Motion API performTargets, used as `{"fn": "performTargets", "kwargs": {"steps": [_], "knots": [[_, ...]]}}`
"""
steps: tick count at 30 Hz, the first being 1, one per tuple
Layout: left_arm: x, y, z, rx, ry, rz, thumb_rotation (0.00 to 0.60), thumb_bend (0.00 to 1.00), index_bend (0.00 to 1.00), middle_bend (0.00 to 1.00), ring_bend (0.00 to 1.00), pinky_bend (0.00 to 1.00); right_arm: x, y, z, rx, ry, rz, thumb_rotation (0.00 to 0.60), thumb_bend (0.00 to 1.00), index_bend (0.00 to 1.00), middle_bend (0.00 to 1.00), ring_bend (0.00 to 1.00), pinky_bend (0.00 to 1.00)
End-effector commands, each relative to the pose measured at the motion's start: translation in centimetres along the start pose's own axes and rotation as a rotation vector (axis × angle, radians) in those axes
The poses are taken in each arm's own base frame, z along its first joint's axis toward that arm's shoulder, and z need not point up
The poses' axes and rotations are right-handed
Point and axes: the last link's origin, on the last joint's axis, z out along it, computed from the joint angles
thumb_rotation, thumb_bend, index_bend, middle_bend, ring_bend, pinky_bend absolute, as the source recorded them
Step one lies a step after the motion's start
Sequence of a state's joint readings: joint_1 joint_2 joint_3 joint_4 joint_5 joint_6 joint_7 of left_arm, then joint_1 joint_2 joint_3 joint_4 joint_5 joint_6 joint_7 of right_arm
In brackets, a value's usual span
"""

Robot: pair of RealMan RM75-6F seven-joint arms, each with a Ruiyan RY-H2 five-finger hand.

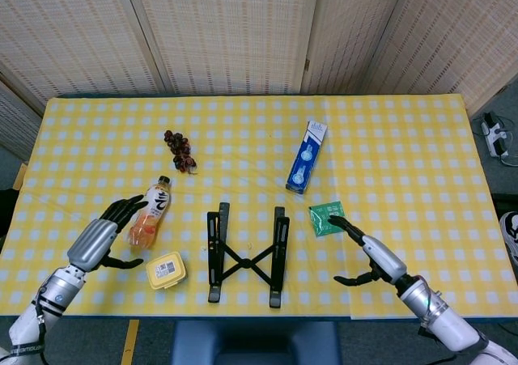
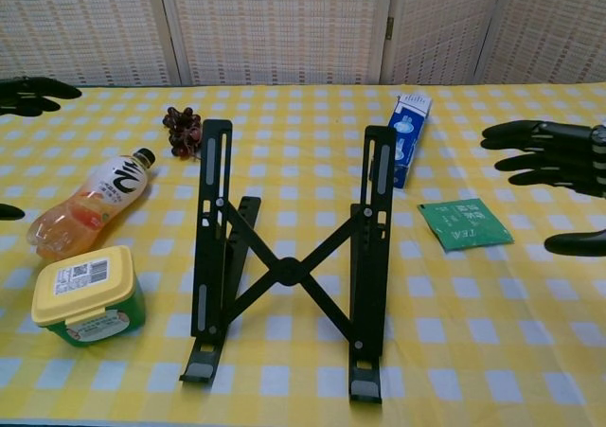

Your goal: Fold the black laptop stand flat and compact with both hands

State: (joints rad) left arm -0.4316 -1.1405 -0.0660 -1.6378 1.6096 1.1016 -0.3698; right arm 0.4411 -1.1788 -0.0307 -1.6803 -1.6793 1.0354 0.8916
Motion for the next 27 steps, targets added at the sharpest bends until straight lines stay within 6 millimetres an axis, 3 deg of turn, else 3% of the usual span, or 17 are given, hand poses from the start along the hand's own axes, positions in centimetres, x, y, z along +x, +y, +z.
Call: {"fn": "performTargets", "kwargs": {"steps": [1, 8, 18, 27], "knots": [[-1.0, 0.8, 1.8, -0.032, -0.062, -0.059, 0.600, 0.17, 0.08, 0.05, 0.04, 0.00, -1.5, -0.3, 2.7, 0.006, -0.058, 0.086, 0.600, 0.24, 0.00, 0.00, 0.01, 0.00], [-2.1, 1.2, 3.4, -0.049, -0.095, -0.059, 0.600, 0.17, 0.08, 0.05, 0.04, 0.00, -3.5, -0.4, 5.8, 0.039, -0.066, 0.195, 0.600, 0.24, 0.00, 0.00, 0.00, 0.00], [-2.4, 0.7, 3.6, -0.039, -0.099, -0.080, 0.600, 0.17, 0.08, 0.05, 0.04, 0.00, -6.4, -0.9, 9.3, 0.087, -0.097, 0.280, 0.600, 0.24, 0.00, 0.00, 0.00, 0.00], [-3.3, 1.2, 3.3, -0.064, -0.147, -0.123, 0.600, 0.17, 0.08, 0.06, 0.04, 0.00, -6.9, -1.3, 9.4, 0.153, -0.154, 0.306, 0.600, 0.24, 0.00, 0.00, 0.01, 0.00]]}}
